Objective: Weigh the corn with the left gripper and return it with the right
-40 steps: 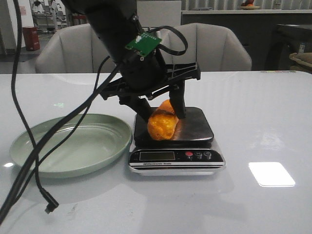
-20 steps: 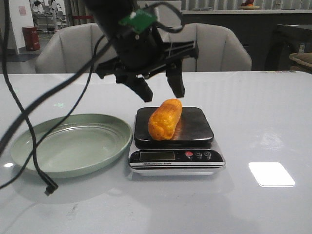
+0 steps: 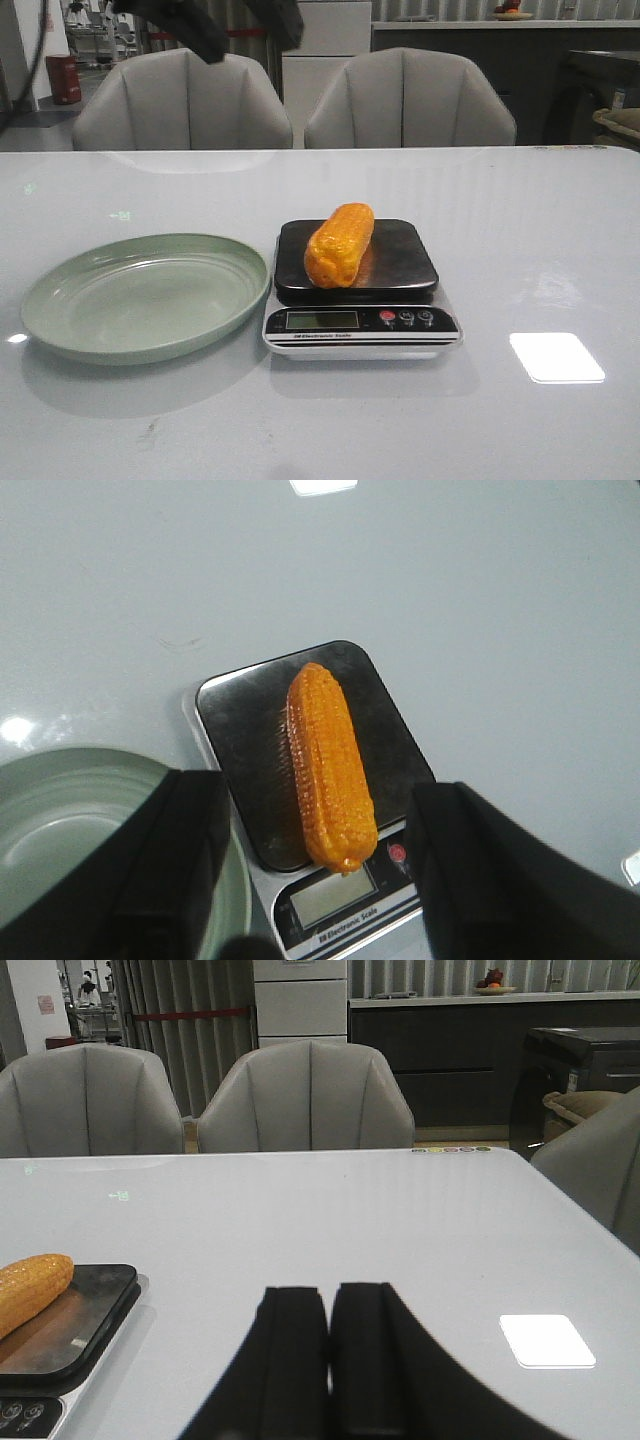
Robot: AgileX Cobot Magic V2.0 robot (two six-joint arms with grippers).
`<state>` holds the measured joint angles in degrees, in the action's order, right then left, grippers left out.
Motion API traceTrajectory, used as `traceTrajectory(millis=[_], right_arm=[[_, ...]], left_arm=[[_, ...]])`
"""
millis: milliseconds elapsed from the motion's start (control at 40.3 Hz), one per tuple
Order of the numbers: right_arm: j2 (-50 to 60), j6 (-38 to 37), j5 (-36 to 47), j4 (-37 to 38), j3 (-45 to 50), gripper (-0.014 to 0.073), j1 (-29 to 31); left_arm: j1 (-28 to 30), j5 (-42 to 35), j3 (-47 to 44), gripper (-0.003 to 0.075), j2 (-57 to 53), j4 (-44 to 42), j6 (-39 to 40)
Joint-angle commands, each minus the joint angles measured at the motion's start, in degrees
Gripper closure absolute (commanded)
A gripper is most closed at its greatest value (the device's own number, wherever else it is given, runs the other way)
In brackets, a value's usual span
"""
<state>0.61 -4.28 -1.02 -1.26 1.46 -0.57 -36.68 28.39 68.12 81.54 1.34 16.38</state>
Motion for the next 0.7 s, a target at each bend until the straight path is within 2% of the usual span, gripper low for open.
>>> traceTrajectory(millis=[0,671], right_arm=[[1.1,0.2,4.9,0.6,0.3,0.0428,0.1],[1.1,0.2,4.9,0.6,0.3,0.0428,0.1]], left_arm=[[0.6,-5.5,-3.2,0.0261,-8.3,-1.3,0.4],[1.5,-6.2,-33.3,0.0262,-58.0,-14.0,0.4]])
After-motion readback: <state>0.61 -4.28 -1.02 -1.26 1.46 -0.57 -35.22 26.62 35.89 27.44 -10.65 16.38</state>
